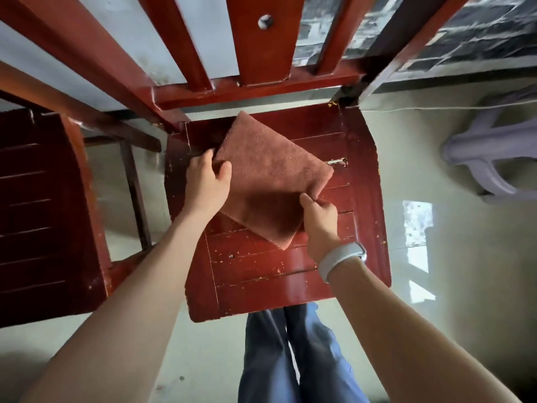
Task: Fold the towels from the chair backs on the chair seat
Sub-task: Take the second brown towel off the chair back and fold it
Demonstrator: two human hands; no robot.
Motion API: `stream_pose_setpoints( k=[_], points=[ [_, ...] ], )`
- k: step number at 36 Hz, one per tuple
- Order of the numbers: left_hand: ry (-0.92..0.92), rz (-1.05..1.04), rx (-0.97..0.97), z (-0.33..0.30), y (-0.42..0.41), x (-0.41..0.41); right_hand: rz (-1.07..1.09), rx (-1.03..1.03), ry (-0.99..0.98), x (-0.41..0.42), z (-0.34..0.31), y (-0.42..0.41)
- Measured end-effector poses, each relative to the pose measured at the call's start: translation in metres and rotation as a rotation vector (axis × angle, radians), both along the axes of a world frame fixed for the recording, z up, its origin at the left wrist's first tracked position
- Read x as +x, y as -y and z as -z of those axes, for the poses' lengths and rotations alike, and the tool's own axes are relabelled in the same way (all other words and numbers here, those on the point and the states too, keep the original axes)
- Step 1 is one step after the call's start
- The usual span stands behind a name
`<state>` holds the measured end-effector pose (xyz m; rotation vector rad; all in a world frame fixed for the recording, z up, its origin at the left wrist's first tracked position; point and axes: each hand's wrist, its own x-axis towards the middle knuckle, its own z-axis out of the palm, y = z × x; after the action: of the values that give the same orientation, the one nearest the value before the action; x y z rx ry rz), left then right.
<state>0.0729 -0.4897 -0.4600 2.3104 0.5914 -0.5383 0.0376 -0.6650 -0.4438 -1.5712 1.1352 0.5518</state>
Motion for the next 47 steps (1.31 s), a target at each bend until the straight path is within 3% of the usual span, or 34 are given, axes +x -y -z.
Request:
stream_pose_setpoints(
  k=[4,8,19,24,34,47],
  points=[
    [-0.160,-0.262,-0.270,-0.015,-0.002,0.013,0.153,0.192,-0.047,0.005,-0.003,0.006],
    [-0.215,-0.261,-0.440,-0.029,-0.002,0.012,0.053,0.161,0.044,-0.001,-0.011,0.015],
    [-0.087,-0.136,-0.460,-0.128,0.041,-0.047,0.013,0.014,0.328,-0.053,-0.117,0.071],
    [0.035,0.103,-0.410,-0.185,0.087,-0.060,0.085,-0.046,0.412,-0.083,-0.173,0.108],
    [0.251,0.441,-0.434,-0.295,0.264,-0.084,0.339,-0.153,0.537,-0.156,-0.283,0.253],
    [0.311,0.763,-0.633,-0.383,0.562,-0.194,0.620,-0.433,0.665,-0.321,-0.384,0.498]
  ],
)
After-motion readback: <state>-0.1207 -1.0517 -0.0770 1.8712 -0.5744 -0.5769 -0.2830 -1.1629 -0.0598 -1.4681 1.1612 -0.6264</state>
